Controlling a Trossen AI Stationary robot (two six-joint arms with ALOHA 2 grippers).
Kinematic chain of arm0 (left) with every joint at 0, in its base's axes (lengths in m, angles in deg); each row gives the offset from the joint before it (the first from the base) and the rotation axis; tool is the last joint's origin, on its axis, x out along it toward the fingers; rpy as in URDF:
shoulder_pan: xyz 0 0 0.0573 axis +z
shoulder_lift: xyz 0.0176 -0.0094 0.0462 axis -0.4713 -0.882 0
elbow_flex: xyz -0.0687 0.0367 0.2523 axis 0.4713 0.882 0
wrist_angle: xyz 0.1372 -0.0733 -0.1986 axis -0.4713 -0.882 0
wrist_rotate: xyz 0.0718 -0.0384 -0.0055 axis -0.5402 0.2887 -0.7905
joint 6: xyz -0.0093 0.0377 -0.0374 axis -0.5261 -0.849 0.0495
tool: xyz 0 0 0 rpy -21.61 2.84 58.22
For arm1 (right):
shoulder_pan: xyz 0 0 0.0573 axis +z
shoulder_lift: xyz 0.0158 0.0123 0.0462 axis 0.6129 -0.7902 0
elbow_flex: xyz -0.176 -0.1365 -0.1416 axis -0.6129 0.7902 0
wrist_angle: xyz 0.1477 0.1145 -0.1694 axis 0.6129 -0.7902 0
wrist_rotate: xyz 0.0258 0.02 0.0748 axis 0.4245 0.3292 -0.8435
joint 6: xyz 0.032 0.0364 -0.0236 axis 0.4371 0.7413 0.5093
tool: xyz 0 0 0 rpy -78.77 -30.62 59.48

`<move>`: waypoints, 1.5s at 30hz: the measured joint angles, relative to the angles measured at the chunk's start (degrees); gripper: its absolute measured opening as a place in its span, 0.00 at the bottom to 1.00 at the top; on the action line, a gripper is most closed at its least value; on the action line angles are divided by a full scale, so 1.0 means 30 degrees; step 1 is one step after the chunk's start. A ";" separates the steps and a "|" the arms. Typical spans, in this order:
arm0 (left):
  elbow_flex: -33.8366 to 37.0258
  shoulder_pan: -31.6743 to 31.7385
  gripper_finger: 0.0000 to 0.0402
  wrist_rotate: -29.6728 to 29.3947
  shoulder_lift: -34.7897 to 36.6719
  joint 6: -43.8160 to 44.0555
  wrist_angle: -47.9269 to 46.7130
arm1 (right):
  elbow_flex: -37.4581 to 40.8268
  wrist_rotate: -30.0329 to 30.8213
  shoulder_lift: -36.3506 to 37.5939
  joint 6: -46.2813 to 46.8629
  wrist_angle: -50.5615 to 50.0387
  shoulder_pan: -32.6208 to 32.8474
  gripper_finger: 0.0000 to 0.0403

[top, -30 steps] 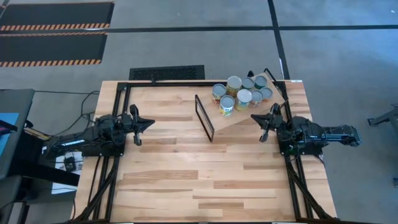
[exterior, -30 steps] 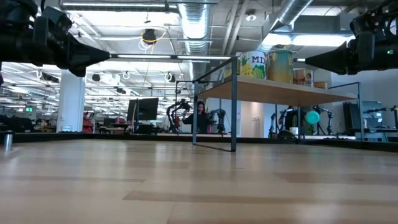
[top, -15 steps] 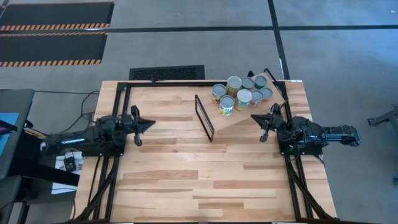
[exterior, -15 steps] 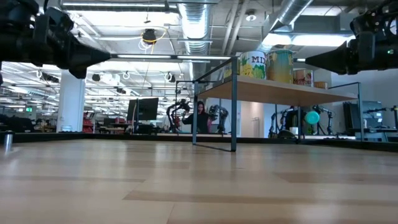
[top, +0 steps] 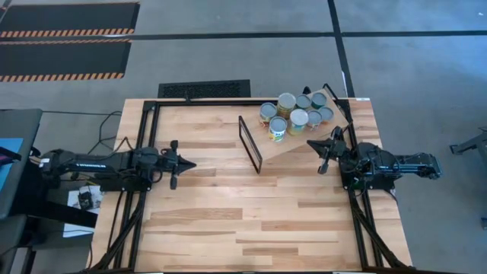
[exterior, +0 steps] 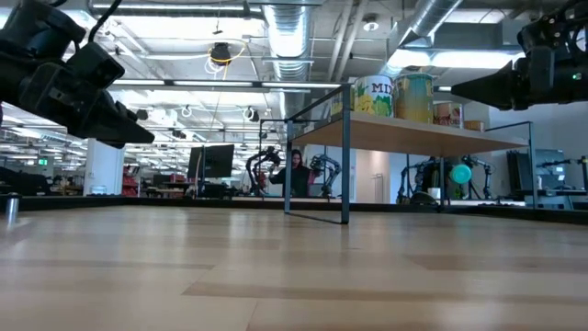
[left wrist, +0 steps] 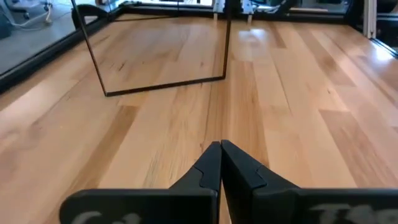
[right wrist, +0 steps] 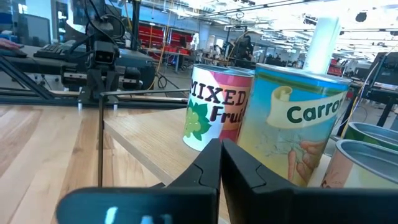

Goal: Pick and place cans onto a shelf
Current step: Return to Home Position

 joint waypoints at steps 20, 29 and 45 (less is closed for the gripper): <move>-0.0041 -0.0461 0.00 0.0228 0.2347 -0.0083 -0.0117 | 0.0000 -0.0011 0.0000 0.0013 0.0000 0.0007 0.08; -0.0049 0.0153 0.00 0.0233 0.5713 -0.0074 -0.0109 | 0.0000 -0.0009 0.0000 0.0007 0.0007 0.0007 0.08; -0.0056 0.0152 0.00 0.0240 0.6042 -0.0026 -0.0109 | 0.0000 -0.0015 0.0000 0.0010 0.0007 0.0007 0.08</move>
